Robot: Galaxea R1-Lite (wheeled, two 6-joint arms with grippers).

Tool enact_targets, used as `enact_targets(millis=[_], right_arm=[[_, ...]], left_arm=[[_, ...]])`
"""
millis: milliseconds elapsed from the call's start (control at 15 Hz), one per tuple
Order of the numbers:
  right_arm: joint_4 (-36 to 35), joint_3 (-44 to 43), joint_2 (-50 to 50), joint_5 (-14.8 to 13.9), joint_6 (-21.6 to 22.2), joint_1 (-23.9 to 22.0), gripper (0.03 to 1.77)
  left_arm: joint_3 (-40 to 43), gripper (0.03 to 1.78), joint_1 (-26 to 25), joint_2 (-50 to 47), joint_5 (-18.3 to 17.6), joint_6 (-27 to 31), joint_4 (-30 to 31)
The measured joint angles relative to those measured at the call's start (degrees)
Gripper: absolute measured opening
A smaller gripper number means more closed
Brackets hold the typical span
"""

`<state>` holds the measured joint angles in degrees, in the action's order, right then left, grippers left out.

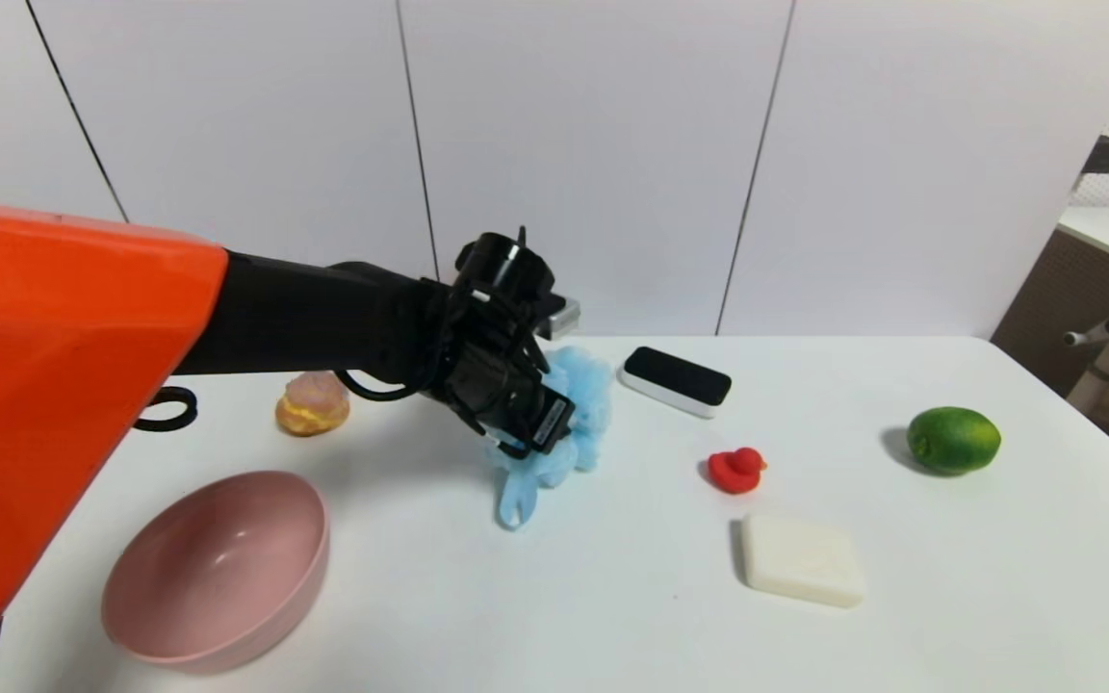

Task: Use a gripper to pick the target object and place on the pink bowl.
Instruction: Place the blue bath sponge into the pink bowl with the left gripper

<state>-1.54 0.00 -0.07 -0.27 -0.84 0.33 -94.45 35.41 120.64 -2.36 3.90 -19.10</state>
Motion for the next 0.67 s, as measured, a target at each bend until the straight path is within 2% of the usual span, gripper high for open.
enact_targets(millis=[67, 400, 667], right_arm=[[0.0, 0.0, 0.0, 0.0, 0.0, 0.0, 1.71], [0.0, 0.0, 0.0, 0.0, 0.0, 0.0, 1.71], [0.0, 0.0, 0.0, 0.0, 0.0, 0.0, 1.71]], left_arm=[[-0.1, 0.68, 0.0, -1.4, 0.1, -0.3, 0.0], [0.3, 0.67, -2.8, -11.4, 0.2, -1.5, -0.4], [5.8, 0.67, -10.3, -23.7, 2.4, -1.1, -1.9]])
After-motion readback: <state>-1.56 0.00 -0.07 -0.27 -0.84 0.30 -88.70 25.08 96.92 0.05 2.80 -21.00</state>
